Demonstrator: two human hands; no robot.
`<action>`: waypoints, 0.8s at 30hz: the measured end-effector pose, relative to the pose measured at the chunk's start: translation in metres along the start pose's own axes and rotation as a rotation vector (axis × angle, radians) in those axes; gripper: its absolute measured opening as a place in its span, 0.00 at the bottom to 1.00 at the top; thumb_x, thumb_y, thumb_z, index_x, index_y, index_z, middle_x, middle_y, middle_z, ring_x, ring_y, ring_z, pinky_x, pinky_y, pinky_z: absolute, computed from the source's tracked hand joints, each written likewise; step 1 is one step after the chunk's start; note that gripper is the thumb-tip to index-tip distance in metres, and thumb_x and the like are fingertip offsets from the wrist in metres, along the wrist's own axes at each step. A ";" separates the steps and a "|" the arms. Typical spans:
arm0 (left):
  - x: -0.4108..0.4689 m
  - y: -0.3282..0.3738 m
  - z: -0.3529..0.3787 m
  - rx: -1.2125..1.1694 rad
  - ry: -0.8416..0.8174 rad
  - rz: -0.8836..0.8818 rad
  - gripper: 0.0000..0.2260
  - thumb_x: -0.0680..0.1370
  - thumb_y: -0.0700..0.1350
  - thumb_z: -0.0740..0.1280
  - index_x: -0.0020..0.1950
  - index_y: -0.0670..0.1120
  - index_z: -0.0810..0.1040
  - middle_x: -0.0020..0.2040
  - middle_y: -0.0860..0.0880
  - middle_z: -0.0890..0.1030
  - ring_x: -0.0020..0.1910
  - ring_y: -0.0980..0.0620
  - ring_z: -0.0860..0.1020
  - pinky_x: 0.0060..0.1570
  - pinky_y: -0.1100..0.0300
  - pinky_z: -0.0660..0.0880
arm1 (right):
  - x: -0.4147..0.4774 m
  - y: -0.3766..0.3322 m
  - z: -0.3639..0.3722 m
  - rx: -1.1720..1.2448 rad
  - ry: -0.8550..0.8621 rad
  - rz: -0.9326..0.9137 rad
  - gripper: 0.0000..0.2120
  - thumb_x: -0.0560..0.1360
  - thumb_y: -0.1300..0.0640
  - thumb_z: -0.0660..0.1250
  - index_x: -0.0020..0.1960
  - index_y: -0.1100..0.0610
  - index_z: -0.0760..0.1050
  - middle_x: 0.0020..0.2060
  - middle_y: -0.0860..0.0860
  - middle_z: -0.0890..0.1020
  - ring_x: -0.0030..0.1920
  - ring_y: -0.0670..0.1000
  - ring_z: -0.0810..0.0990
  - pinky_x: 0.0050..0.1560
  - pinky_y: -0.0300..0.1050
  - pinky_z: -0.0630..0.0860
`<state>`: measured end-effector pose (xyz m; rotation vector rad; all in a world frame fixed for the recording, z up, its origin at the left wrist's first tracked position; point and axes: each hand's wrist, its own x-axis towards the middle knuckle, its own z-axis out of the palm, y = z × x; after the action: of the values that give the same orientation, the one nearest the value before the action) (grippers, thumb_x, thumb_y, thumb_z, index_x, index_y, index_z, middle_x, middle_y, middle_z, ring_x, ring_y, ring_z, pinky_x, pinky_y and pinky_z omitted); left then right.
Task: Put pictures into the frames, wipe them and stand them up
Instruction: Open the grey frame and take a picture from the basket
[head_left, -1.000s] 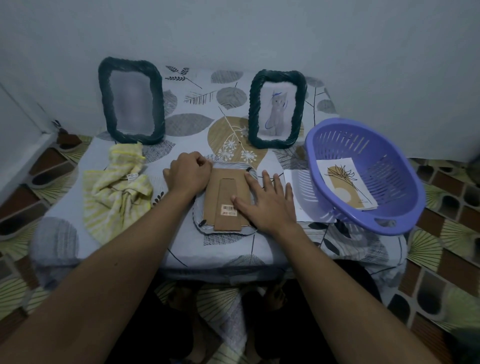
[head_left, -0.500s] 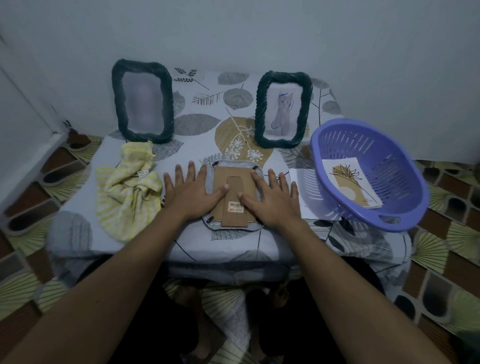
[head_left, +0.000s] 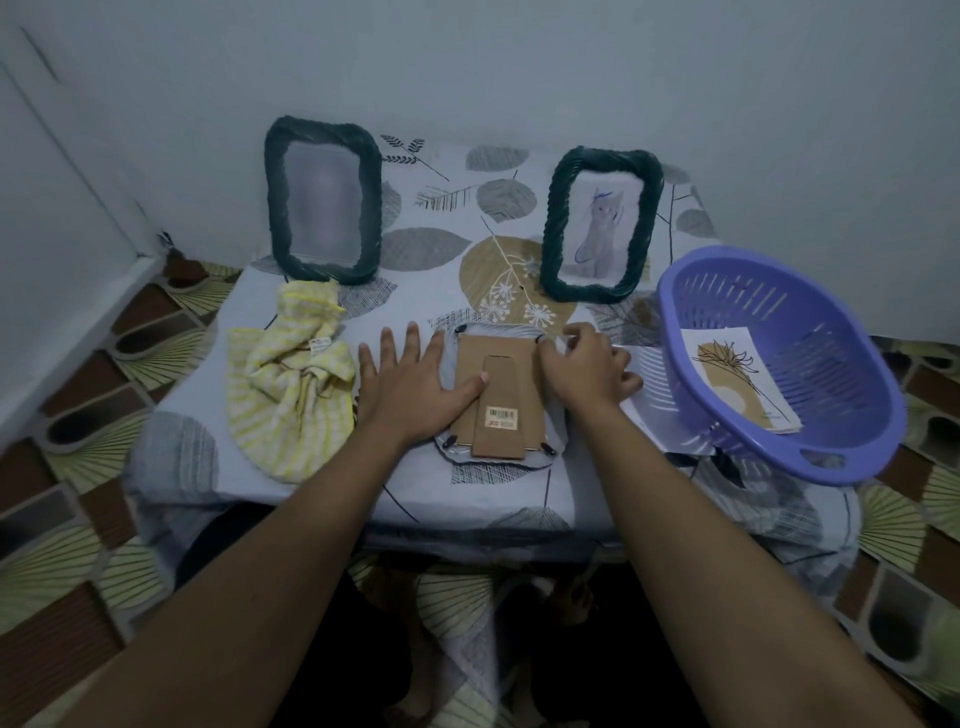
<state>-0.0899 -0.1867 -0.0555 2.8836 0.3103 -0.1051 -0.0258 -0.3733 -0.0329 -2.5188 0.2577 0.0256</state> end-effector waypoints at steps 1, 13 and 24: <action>0.000 0.000 0.000 0.001 0.001 0.000 0.45 0.71 0.79 0.44 0.82 0.54 0.48 0.82 0.47 0.45 0.80 0.41 0.42 0.75 0.38 0.37 | 0.003 -0.002 0.000 -0.022 -0.013 0.026 0.16 0.76 0.39 0.61 0.59 0.44 0.76 0.65 0.51 0.74 0.68 0.58 0.64 0.64 0.58 0.57; 0.002 0.000 0.001 -0.010 0.018 -0.001 0.45 0.71 0.79 0.45 0.81 0.54 0.49 0.82 0.47 0.47 0.80 0.41 0.42 0.75 0.38 0.37 | 0.014 -0.005 0.003 0.071 0.011 0.078 0.13 0.75 0.37 0.67 0.45 0.46 0.79 0.57 0.48 0.78 0.67 0.57 0.64 0.61 0.58 0.57; 0.001 0.001 0.002 -0.002 0.033 -0.010 0.45 0.71 0.79 0.46 0.81 0.55 0.51 0.82 0.47 0.48 0.80 0.41 0.44 0.76 0.38 0.40 | 0.012 -0.004 -0.011 0.056 -0.043 0.059 0.10 0.79 0.45 0.65 0.48 0.47 0.83 0.59 0.52 0.80 0.70 0.58 0.64 0.67 0.59 0.56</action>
<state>-0.0884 -0.1875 -0.0572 2.8845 0.3313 -0.0593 -0.0141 -0.3780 -0.0226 -2.4516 0.3113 0.0941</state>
